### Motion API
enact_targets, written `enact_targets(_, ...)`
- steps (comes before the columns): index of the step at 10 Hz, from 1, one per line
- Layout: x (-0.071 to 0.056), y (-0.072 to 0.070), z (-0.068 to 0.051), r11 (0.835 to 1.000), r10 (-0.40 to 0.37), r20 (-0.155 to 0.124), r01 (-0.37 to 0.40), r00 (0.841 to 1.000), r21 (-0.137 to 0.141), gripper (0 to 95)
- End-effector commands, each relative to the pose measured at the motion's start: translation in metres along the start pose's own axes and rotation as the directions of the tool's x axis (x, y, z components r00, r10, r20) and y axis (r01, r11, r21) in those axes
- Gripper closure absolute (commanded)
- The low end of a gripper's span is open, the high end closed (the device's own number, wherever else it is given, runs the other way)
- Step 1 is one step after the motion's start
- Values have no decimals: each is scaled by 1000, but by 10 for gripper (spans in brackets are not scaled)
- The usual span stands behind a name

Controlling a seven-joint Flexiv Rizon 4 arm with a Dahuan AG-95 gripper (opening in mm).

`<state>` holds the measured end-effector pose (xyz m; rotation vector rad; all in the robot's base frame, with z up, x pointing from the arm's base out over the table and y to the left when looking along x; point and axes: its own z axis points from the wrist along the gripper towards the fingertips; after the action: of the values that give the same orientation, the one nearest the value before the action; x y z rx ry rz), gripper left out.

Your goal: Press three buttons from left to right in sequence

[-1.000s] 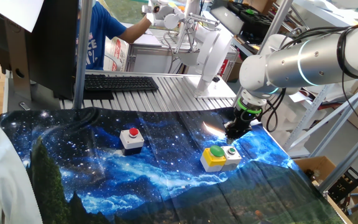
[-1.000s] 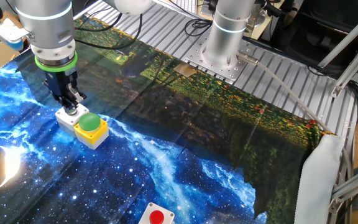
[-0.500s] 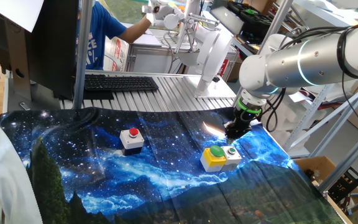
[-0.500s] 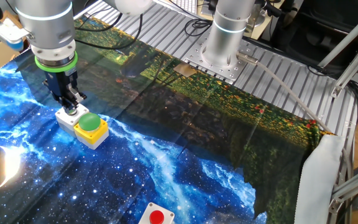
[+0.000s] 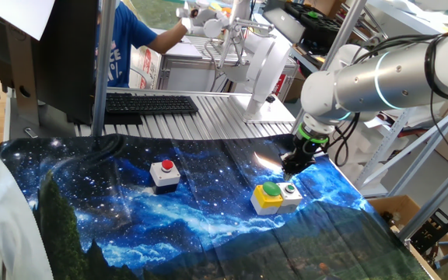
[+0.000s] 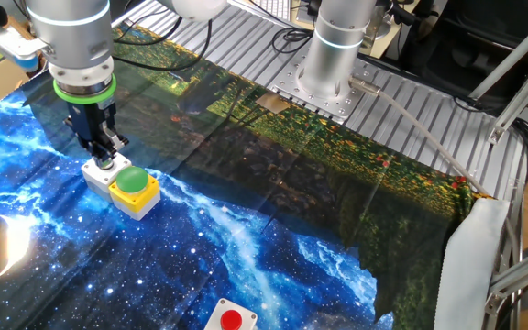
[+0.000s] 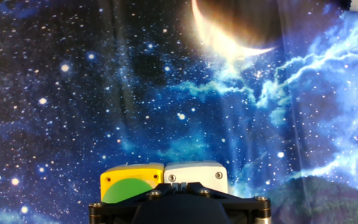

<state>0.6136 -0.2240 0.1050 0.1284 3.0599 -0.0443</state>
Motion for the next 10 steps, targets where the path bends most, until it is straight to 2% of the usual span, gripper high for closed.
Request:
enact_targets(1, 0, 1, 0, 1000, 8, -6, -8, 1000, -4, 950)
enact_targets(3, 0, 1, 0, 1000, 19, -12, -19, 1000, -1, 950)
enact_targets(5, 0, 1, 0, 1000, -15, -24, 15, 1000, -2, 950)
enact_targets(8, 0, 1, 0, 998, -55, -10, 55, 998, -7, 950)
enact_targets(10, 0, 1, 0, 998, -61, -11, 61, 998, -25, 950)
